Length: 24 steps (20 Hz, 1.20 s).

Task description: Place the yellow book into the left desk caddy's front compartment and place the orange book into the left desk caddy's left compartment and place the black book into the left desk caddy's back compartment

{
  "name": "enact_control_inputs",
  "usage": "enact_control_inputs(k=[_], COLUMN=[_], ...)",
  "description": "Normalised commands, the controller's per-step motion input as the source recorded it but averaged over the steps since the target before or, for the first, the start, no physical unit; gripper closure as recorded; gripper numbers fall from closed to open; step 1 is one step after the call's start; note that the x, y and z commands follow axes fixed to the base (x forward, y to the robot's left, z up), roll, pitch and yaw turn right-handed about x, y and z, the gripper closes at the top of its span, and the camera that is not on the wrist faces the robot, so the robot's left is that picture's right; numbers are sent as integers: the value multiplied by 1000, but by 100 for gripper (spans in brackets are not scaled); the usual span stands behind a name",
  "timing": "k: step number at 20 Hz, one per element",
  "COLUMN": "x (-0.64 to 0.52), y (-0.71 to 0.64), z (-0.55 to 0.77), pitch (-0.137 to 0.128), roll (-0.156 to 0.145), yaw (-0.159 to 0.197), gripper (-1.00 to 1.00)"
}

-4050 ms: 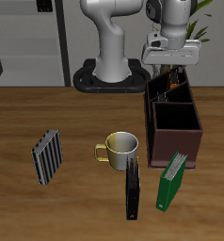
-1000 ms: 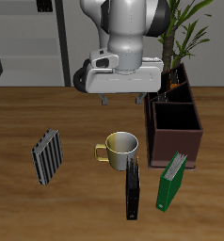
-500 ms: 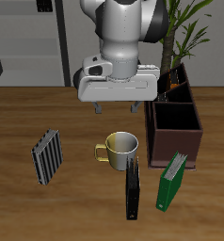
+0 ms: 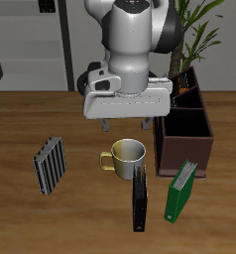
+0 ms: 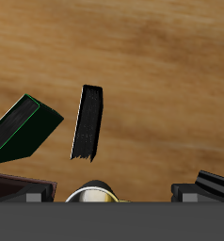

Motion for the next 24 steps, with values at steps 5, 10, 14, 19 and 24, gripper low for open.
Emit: enact_control_inputs(k=[5, 10, 14, 19, 24], x=[203, 178, 170, 113, 114], y=[148, -170, -179, 21, 130], z=[-222, -126, -207, -265, -217], pitch=[18, 3, -27, 25, 11], roll=[87, -13, -27, 0, 8], yaw=[35, -29, -57, -7, -6], gripper=[-100, -100, -100, -100, -100])
